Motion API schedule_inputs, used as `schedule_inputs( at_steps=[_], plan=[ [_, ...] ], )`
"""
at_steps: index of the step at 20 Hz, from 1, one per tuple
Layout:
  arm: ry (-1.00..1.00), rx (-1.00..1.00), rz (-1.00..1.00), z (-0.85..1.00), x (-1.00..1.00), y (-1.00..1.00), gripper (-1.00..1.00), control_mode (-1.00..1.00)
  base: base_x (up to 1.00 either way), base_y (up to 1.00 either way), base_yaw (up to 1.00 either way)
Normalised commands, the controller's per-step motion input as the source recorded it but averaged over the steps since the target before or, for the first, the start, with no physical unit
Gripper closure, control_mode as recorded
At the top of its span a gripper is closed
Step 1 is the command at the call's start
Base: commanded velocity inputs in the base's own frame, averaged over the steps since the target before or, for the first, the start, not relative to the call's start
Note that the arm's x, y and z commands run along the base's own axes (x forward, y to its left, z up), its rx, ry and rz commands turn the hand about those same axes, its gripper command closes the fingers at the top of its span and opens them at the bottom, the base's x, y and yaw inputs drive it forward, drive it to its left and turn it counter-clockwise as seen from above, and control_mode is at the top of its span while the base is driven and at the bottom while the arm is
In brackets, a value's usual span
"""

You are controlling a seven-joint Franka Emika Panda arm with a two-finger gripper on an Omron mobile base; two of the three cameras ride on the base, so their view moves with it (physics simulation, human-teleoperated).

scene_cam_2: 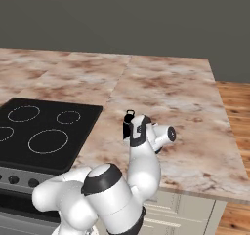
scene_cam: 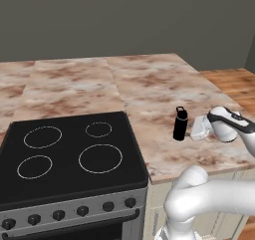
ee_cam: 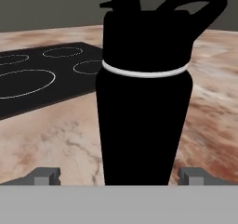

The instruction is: Pick the water bottle from the counter and place it in the open cabinet.

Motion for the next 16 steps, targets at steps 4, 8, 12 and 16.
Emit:
schedule_inputs(
  at_steps=[4,8,12,16],
  plan=[
    [0.00,0.00,0.00,0.00,0.10,0.00,-1.00,-1.00,0.00,0.00,0.00],
    [0.00,0.00,0.00,0.00,0.08,0.00,-1.00,-1.00,0.00,0.00,0.00],
    [0.00,0.00,0.00,0.00,0.00,0.00,-1.00,-1.00,0.00,0.00,0.00],
    [0.00,0.00,0.00,0.00,0.04,0.00,-1.00,-1.00,0.00,0.00,0.00]
  ],
)
